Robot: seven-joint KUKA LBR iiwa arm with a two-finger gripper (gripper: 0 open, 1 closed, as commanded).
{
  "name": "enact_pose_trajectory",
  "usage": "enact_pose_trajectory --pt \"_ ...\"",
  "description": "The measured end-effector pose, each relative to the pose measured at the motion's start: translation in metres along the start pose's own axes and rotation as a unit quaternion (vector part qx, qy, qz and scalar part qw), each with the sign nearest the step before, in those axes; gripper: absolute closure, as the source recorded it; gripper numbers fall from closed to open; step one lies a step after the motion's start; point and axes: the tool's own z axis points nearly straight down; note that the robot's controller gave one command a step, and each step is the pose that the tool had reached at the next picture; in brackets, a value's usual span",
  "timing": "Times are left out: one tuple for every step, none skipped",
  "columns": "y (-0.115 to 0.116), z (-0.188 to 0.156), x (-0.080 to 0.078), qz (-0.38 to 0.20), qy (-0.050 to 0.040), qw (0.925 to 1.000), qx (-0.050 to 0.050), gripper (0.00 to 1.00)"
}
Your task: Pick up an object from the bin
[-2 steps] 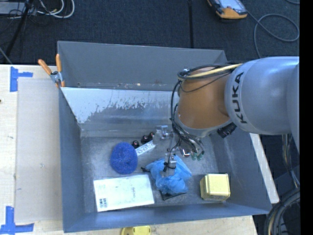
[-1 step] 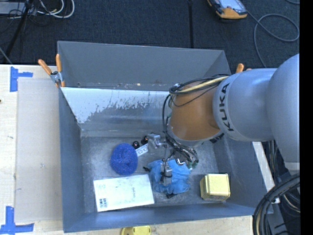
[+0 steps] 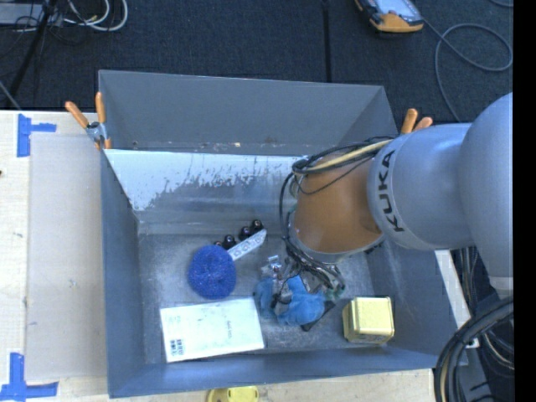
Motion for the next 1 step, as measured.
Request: enact_pose_trajectory --pt "-0.0001 0.0 0.0 0.0 0.0 1.0 0.0 1.0"
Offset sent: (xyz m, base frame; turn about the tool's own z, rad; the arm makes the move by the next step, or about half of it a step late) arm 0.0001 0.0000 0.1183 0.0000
